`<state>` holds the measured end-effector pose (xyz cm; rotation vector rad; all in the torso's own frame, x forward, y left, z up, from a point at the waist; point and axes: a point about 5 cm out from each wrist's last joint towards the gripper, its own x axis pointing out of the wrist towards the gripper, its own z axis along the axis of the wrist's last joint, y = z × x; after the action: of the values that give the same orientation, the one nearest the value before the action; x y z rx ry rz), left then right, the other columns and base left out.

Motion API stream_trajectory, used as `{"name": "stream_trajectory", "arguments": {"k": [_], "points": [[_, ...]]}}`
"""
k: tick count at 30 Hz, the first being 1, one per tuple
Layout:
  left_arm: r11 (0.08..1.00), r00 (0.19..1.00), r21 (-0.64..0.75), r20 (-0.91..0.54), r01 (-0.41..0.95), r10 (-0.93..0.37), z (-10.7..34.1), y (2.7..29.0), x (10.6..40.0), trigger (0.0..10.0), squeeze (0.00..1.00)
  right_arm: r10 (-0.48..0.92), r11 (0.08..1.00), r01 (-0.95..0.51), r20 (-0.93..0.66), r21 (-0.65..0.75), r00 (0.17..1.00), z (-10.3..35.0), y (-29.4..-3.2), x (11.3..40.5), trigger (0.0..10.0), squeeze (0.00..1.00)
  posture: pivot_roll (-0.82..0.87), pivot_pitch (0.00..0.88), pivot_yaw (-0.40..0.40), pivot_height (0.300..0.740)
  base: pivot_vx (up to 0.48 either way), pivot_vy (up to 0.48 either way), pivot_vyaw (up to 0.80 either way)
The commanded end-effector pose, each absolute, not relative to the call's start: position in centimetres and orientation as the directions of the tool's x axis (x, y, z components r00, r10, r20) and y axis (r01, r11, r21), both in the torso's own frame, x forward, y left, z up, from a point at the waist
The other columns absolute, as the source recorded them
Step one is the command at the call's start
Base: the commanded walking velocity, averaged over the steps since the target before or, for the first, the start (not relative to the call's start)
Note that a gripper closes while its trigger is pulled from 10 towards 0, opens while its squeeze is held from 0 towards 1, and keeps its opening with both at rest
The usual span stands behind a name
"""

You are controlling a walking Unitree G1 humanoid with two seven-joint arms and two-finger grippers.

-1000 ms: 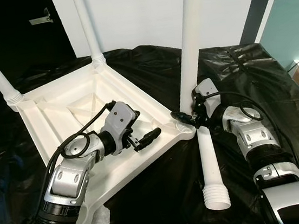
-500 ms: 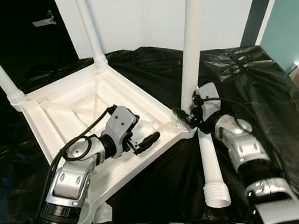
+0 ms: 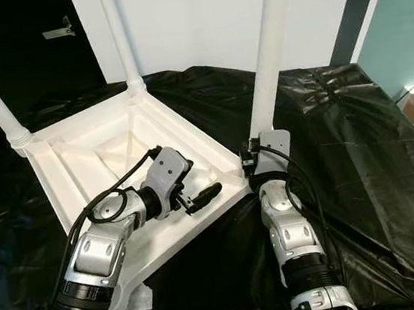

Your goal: Building children table

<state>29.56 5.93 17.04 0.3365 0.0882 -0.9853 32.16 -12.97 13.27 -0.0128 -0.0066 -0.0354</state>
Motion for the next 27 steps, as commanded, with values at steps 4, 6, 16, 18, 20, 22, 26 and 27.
{"name": "stream_trajectory", "arguments": {"k": [4,6,16,18,20,22,26,27], "points": [[0.623,0.681,0.285,-0.196,0.728,-0.706,16.9,6.5,30.3,10.0,0.00,0.001,0.999,-0.005,-0.094,-0.035,0.996,11.3,-12.1,31.1,10.0,0.00,-0.02,0.000,-0.011,0.740,0.000,0.000,0.00],[0.624,0.683,0.290,-0.192,0.726,-0.705,17.0,6.6,30.3,10.0,0.00,-0.005,0.999,0.002,-0.096,-0.035,0.995,11.3,-12.2,31.1,10.0,0.00,-0.02,0.000,-0.009,0.740,0.000,0.000,0.00],[0.623,0.684,0.297,-0.188,0.724,-0.705,17.0,6.8,30.1,10.0,0.00,0.037,0.996,-0.039,-0.026,-0.082,0.999,12.3,-14.3,30.8,10.0,1.00,-0.02,0.000,-0.009,0.740,0.000,0.000,0.00],[0.623,0.684,0.297,-0.188,0.724,-0.705,17.0,6.8,30.1,10.0,0.00,0.049,0.995,-0.050,-0.018,-0.083,0.999,12.5,-14.7,30.7,10.0,1.00,-0.02,0.000,-0.009,0.740,0.000,0.000,0.00],[0.622,0.683,0.298,-0.188,0.724,-0.705,17.0,6.8,30.1,10.0,0.00,0.075,0.993,-0.076,-0.010,-0.086,0.997,12.7,-15.2,30.6,10.0,1.00,-0.02,0.000,-0.009,0.740,0.000,0.000,0.00],[0.622,0.683,0.298,-0.188,0.724,-0.706,17.0,6.9,30.1,10.0,0.00,0.125,0.988,-0.125,-0.002,-0.092,0.992,12.9,-15.7,30.5,10.0,1.00,-0.03,0.000,-0.010,0.740,0.000,0.000,0.00],[0.613,0.674,0.297,-0.186,0.732,-0.715,16.9,6.8,30.0,10.0,0.00,0.309,0.946,-0.306,0.015,-0.107,0.951,13.5,-17.2,30.0,10.0,0.00,-0.04,0.000,-0.003,0.740,0.000,0.000,0.00],[0.606,0.667,0.295,-0.188,0.738,-0.721,16.8,6.7,29.9,10.0,0.00,0.359,0.929,-0.357,0.009,-0.099,0.933,13.5,-17.4,29.9,10.0,0.00,-0.04,0.000,-0.002,0.740,0.000,0.000,0.00]]}}
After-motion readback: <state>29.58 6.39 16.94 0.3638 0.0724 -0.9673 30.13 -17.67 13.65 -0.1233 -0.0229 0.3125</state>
